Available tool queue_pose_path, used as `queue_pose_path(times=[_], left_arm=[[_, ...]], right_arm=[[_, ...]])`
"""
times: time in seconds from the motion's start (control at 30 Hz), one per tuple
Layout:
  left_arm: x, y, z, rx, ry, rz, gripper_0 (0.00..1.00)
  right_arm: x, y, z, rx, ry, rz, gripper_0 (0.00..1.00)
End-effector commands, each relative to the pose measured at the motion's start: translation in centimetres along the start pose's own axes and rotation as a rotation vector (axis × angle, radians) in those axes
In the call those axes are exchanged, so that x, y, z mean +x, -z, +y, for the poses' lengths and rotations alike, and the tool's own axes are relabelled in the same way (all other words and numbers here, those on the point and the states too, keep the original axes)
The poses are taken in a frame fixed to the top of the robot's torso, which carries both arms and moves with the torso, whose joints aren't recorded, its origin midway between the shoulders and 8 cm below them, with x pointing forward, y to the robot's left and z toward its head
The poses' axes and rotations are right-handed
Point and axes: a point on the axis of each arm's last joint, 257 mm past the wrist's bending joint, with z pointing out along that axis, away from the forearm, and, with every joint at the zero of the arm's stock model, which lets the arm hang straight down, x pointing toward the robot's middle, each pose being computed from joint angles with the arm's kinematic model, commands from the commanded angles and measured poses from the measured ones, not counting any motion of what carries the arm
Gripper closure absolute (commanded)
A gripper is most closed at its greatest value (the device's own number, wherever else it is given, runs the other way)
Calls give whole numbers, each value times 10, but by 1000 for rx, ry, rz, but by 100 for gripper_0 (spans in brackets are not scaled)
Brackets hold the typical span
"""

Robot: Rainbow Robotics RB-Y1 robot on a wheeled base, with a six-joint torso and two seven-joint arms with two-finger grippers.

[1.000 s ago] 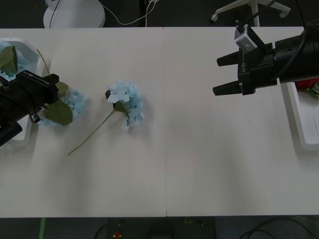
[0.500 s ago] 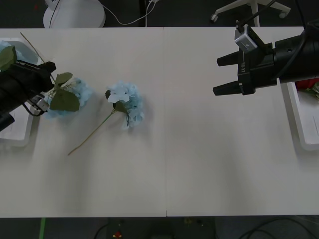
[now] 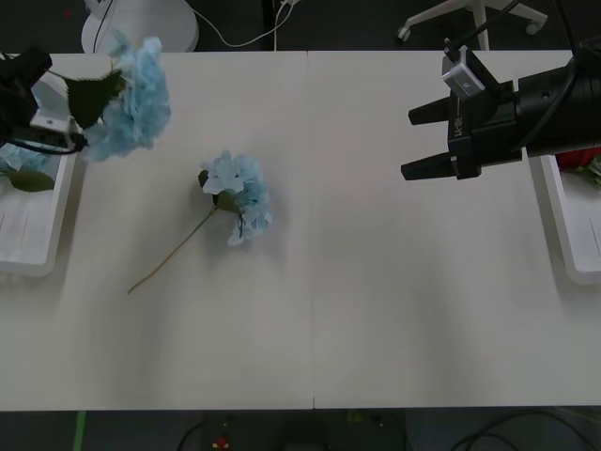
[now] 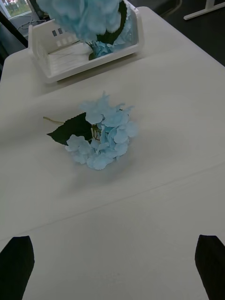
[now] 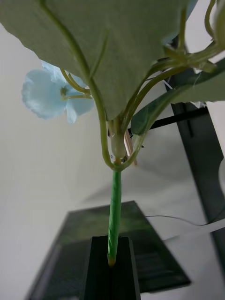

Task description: Put the red flowers into the right box and the blue flowers into the left box

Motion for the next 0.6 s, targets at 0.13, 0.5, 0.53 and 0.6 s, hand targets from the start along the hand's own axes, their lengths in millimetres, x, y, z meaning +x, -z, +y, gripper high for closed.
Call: queue_pose_path(times=[0.13, 0.5, 0.53, 0.6], left_arm=[[54, 1, 49, -156, 657, 124, 100], [98, 12, -19, 2, 1412, 291, 100], [98, 13, -22, 10, 1436, 300, 100], [96, 16, -35, 73, 1546, 340, 100]], right_arm=[[-31, 2, 1, -2, 89, -40, 1], [-31, 2, 1, -2, 89, -40, 1], [-31, 2, 1, -2, 89, -40, 1], [-31, 2, 1, -2, 89, -40, 1]])
